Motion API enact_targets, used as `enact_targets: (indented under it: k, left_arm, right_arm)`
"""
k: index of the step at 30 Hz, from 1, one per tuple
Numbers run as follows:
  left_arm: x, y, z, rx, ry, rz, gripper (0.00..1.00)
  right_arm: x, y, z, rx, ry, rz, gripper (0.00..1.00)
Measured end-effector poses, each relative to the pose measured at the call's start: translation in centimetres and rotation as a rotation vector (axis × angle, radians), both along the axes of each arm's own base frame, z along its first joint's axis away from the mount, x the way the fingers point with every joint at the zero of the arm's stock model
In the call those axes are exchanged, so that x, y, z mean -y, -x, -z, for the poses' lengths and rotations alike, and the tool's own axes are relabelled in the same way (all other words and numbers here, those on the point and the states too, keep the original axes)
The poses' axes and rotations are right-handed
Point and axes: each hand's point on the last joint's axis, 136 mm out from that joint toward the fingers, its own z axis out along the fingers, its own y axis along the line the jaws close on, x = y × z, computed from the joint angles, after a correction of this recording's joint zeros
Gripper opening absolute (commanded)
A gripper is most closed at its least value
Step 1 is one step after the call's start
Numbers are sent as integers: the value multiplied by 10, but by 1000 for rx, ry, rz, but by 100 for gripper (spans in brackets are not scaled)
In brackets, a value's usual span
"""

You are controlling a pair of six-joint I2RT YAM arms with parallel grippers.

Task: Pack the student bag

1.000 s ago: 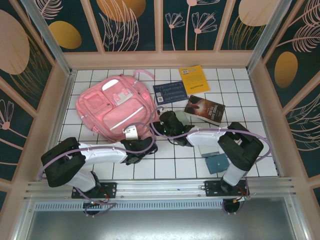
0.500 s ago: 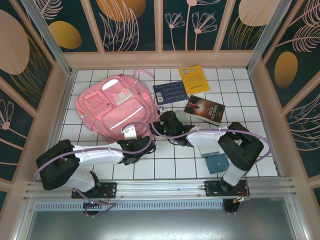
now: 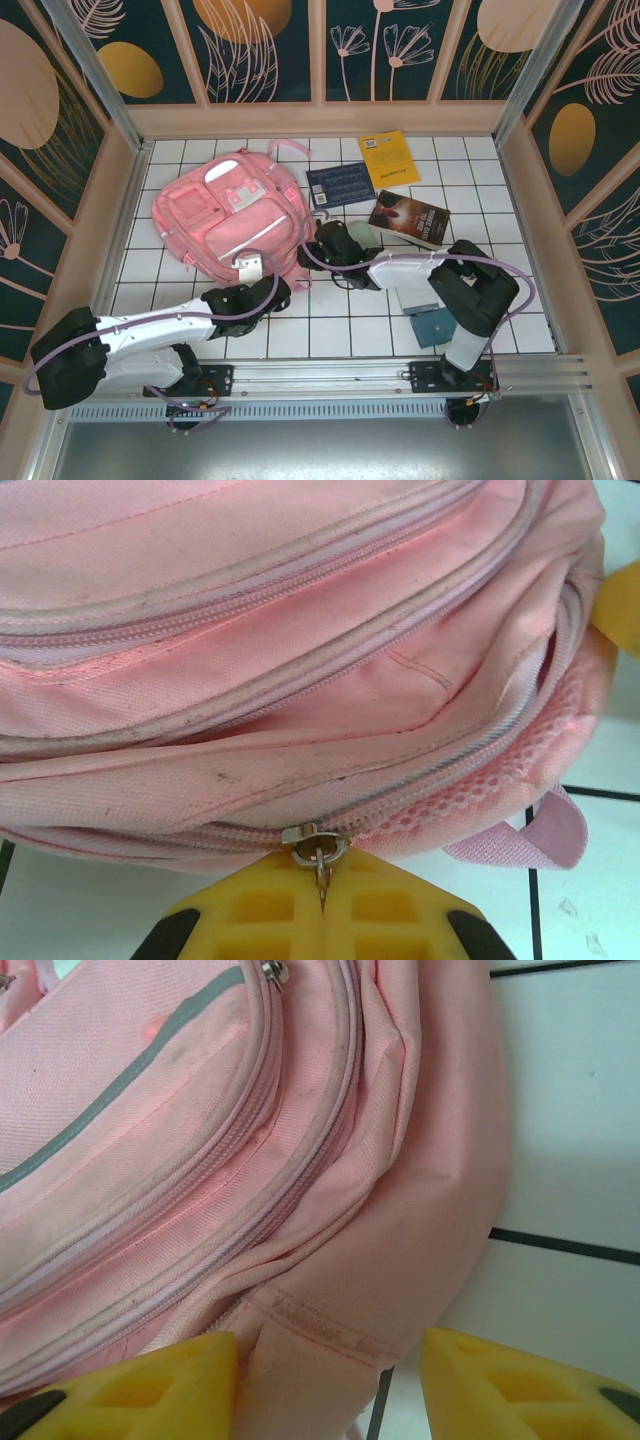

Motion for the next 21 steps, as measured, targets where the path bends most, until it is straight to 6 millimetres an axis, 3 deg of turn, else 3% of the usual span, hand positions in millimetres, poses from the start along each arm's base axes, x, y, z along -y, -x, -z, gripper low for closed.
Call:
enact_targets:
  k: [2,4,8,9,16,21]
  left_arm:
    - [1,2,2,-7,-1,16,0]
    - [2,2,3,-10,-2,32,0]
    - [6,2,3,-9,0,56,0]
    - [6,2,3,-8,-2,60,0]
    - [9,0,-3,-2,-1,64,0]
    - [-2,-3,-4,-20,-20,22,0]
  right_arm:
    - [-4,0,3,-18,-8,-4,52]
    - [-9,0,7,-38,-18,-11,43]
    - [-18,-2,10,-65,-43,-16,5]
    - [-19,-2,9,-66,-48,-16,0]
    - [-11,-10,3,-61,-55,19,0]
    - [13,-22,-8,-32,-44,65,0]
